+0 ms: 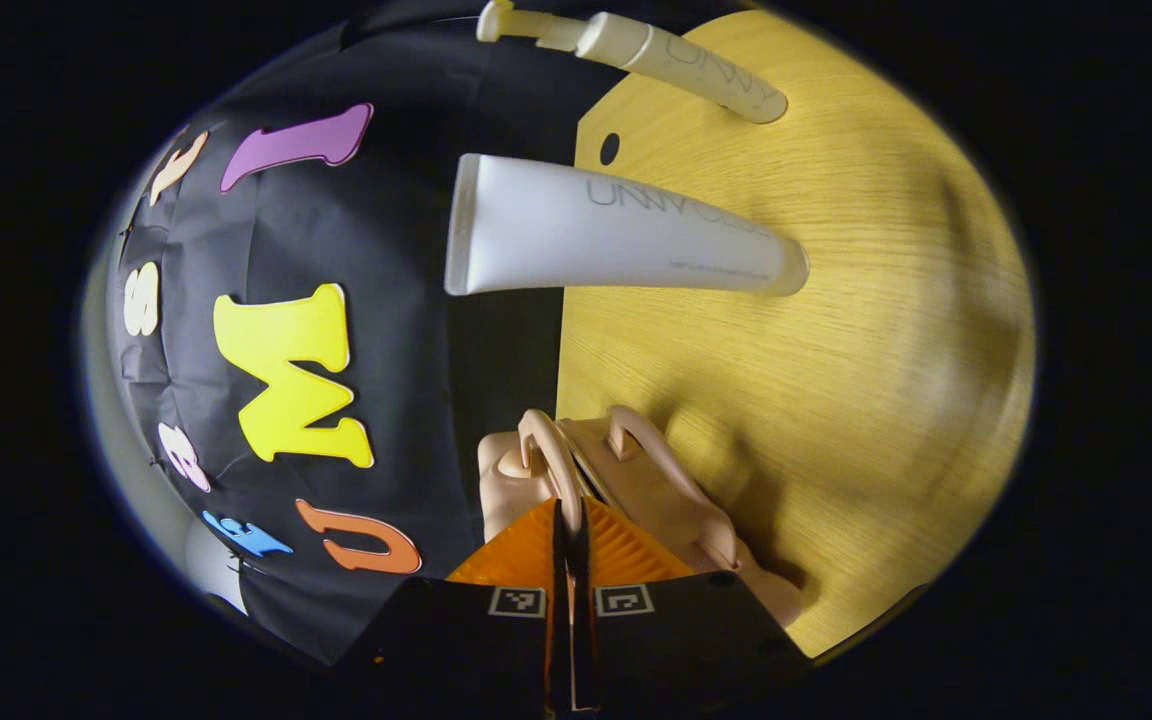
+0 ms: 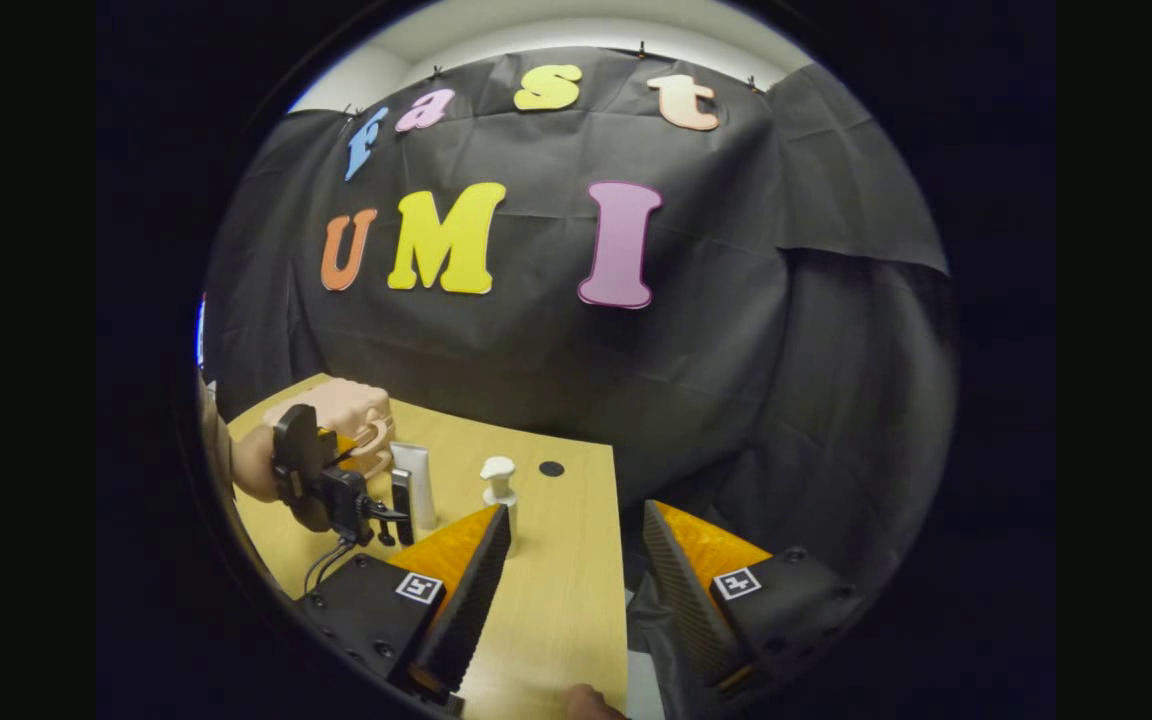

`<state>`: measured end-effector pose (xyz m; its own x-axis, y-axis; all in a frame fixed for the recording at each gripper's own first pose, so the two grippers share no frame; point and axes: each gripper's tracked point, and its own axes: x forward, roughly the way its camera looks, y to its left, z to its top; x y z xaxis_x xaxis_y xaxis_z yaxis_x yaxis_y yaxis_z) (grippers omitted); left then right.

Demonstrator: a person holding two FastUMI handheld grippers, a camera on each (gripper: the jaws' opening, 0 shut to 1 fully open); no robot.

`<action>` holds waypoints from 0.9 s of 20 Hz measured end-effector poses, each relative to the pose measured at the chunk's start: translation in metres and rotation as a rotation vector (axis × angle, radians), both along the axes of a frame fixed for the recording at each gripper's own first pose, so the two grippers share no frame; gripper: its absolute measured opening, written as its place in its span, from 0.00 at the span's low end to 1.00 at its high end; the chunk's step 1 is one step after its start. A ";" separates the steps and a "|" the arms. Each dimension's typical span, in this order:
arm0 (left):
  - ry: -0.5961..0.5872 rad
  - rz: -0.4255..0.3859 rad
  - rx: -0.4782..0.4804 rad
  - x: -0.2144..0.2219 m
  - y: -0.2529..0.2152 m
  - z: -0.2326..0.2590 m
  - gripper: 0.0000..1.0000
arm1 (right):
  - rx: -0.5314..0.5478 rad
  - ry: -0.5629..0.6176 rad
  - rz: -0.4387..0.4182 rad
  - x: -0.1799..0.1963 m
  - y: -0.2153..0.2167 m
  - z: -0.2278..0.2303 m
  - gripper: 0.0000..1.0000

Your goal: First open the suitcase, pack the skin care products into it, and then close the suitcase.

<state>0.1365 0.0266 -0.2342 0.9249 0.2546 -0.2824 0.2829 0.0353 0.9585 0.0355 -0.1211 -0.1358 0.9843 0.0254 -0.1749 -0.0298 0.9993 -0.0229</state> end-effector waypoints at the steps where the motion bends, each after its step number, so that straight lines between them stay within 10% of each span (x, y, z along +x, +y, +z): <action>1: 0.000 -0.003 -0.022 -0.001 0.002 0.005 0.04 | -0.002 -0.004 -0.008 0.000 0.005 0.003 0.80; 8: -0.058 -0.017 -0.226 -0.007 0.026 0.072 0.03 | 0.000 -0.045 -0.110 -0.008 0.040 0.036 0.80; 18: -0.120 0.006 -0.759 -0.003 0.149 0.184 0.02 | -0.002 -0.034 -0.190 -0.011 0.138 0.072 0.80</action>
<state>0.1335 0.1759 -0.0506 0.9595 0.0361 -0.2793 0.1762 0.6968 0.6953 0.0246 0.0169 -0.0640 0.9766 -0.1621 -0.1410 0.1606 0.9868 -0.0222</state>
